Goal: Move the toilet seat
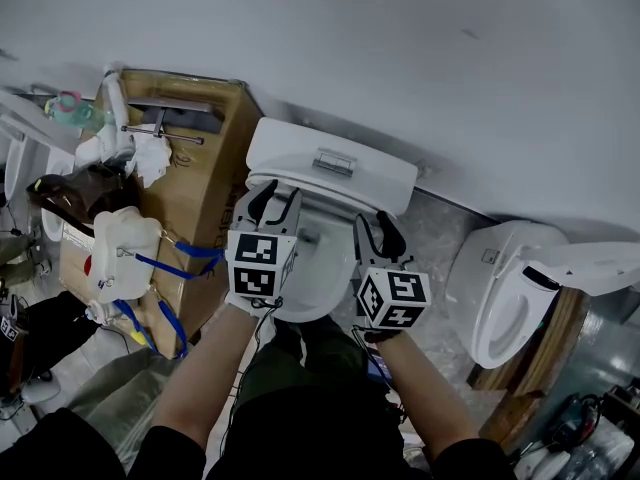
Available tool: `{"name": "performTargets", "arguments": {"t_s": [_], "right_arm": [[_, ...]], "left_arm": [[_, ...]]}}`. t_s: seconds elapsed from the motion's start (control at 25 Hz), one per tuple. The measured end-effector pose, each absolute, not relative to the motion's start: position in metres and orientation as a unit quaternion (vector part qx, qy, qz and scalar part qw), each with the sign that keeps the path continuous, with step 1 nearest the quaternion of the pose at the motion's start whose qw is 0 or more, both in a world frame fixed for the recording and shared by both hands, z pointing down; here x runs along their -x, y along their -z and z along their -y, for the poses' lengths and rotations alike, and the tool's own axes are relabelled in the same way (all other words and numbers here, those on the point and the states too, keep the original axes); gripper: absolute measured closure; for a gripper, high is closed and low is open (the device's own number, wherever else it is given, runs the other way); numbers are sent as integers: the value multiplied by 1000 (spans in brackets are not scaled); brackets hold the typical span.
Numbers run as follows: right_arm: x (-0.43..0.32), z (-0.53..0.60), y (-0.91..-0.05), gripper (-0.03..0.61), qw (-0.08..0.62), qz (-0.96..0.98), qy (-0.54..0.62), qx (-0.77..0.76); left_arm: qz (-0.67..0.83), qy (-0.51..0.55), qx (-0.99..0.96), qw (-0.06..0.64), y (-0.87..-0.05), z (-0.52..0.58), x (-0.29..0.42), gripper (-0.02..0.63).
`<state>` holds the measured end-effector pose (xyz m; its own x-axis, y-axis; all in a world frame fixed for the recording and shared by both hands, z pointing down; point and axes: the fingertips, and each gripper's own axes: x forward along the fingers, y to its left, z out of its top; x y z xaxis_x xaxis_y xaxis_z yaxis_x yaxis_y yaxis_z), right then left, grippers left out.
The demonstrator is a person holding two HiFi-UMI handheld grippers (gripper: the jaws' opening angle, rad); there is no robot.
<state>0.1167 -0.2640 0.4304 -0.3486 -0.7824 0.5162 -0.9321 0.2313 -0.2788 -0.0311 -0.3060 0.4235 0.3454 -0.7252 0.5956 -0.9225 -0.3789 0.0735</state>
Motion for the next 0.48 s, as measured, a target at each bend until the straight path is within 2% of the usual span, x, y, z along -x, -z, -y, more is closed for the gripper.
{"name": "performTargets", "arguments": {"t_s": [0.48], "right_arm": [[-114,264,-427,391,138,777,-278,-548]], "left_arm": [[516,-242,-793,216,-423,309,30,449]]}}
